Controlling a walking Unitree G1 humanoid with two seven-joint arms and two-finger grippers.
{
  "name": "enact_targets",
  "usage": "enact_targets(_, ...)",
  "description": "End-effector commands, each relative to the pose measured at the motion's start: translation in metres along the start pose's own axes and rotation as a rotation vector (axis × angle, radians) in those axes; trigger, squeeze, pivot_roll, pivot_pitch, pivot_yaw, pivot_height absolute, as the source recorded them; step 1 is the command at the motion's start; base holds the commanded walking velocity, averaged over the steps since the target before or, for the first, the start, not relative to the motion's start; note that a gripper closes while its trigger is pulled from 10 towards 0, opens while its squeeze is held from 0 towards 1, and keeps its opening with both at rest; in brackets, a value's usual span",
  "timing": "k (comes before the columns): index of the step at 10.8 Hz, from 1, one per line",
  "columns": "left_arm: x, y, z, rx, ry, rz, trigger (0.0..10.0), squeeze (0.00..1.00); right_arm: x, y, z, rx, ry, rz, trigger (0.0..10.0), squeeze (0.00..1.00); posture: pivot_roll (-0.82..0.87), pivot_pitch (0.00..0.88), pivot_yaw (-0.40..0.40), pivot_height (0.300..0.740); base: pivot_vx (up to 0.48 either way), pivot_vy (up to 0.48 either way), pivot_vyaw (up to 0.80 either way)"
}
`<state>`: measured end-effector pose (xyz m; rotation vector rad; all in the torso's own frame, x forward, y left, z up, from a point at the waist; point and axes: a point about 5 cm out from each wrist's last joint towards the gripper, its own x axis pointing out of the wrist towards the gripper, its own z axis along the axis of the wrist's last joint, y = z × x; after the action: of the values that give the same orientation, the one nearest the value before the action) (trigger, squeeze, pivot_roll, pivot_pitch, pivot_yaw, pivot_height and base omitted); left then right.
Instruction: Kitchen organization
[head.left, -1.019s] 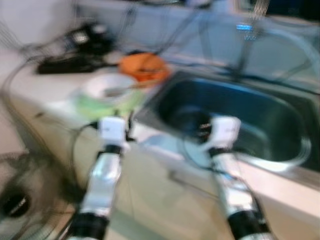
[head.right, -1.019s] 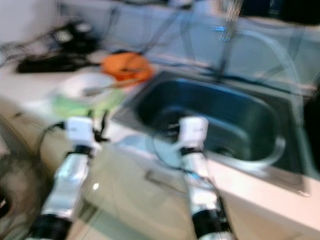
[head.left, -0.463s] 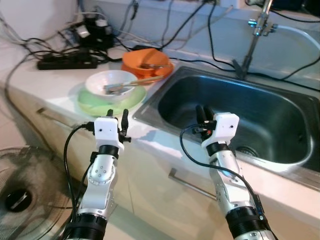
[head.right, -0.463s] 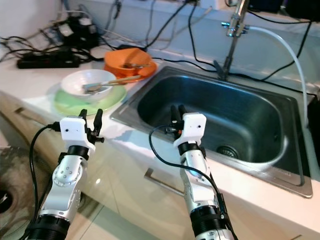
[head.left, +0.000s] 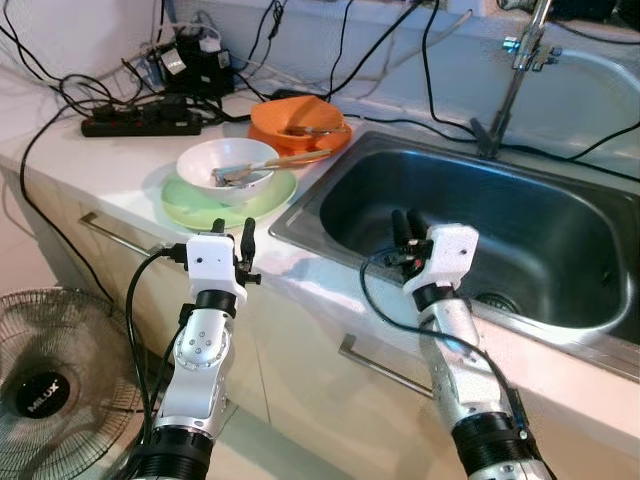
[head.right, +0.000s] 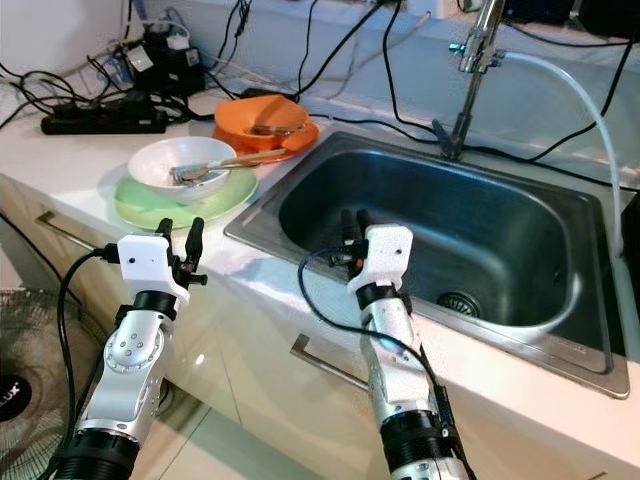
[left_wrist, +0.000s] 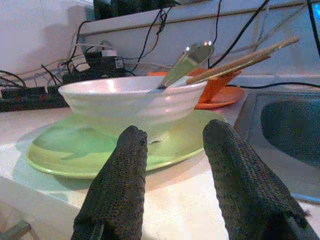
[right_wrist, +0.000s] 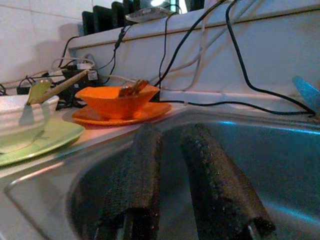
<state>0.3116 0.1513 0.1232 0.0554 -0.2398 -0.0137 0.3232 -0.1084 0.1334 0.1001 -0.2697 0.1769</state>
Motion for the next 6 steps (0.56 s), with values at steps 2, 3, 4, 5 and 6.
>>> enact_targets(2,0.004,0.0,0.005,0.002,-0.011,0.006,10.0,0.0,0.011,0.004,0.02,0.006,-0.067,0.013,10.0,0.0,0.16,0.006,0.009,0.74,0.0,0.0,0.0)
enact_targets(3,0.004,0.001,0.005,0.003,-0.014,0.009,10.0,0.0,0.015,0.004,0.027,0.019,-0.087,0.01,10.0,0.0,0.16,0.005,0.008,0.74,0.0,0.0,0.0)
enact_targets(4,0.004,0.001,0.005,0.003,-0.014,0.009,10.0,0.0,0.018,0.003,0.033,0.016,-0.104,0.011,10.0,0.0,0.16,0.005,0.008,0.74,0.0,0.0,0.0)
enact_targets(5,0.004,0.001,0.005,0.003,-0.013,0.008,10.0,0.0,0.019,0.003,0.033,0.014,-0.103,0.013,10.0,0.0,0.16,0.005,0.008,0.74,0.0,0.0,0.0)
enact_targets(6,0.004,0.001,0.005,0.004,-0.014,0.008,10.0,0.0,0.017,0.004,0.03,0.014,-0.089,0.016,10.0,0.0,0.16,0.003,0.007,0.74,0.0,0.0,0.0)
